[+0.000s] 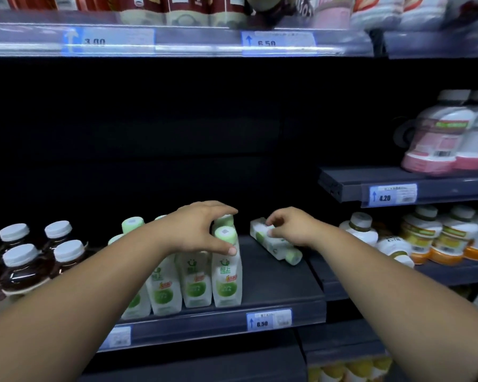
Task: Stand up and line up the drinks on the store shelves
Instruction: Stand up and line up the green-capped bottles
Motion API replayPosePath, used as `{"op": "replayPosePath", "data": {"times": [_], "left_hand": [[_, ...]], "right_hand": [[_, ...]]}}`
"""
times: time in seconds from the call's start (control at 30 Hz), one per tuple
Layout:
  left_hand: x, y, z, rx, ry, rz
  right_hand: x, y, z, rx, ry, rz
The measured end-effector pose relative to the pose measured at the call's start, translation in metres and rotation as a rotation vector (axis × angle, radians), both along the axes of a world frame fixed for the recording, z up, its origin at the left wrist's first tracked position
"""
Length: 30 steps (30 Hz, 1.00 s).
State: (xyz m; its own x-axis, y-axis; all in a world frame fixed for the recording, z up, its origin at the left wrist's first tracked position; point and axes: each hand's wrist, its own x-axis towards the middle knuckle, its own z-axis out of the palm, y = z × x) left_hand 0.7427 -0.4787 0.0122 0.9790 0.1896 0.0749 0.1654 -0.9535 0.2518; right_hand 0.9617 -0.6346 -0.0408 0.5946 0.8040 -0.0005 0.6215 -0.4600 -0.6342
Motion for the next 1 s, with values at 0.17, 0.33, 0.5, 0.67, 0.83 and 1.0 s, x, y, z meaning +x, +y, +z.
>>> {"op": "replayPosePath", "data": {"times": [0.17,0.33,0.5,0.67,0.83,1.0], "left_hand": [[0.004,0.009,-0.008,-0.238,-0.055,0.033],[0.002,0.012,-0.012,-0.249,-0.060,0.022],[0.001,0.009,-0.013,-0.240,-0.040,0.040],[0.000,0.010,-0.013,-0.248,-0.034,0.032],[0.001,0.013,-0.014,-0.266,-0.050,0.000],[0.000,0.014,-0.015,-0.255,-0.058,-0.006]], "right_hand": [[0.016,-0.022,-0.035,-0.092,-0.074,-0.096],[0.017,-0.026,-0.060,-0.078,-0.058,-0.163],[0.013,-0.031,-0.053,0.065,-0.023,-0.177],[0.010,-0.040,-0.015,0.234,0.004,-0.125],[0.000,-0.037,0.022,0.385,0.040,-0.052],[-0.026,-0.027,0.037,0.239,-0.016,0.119]]}}
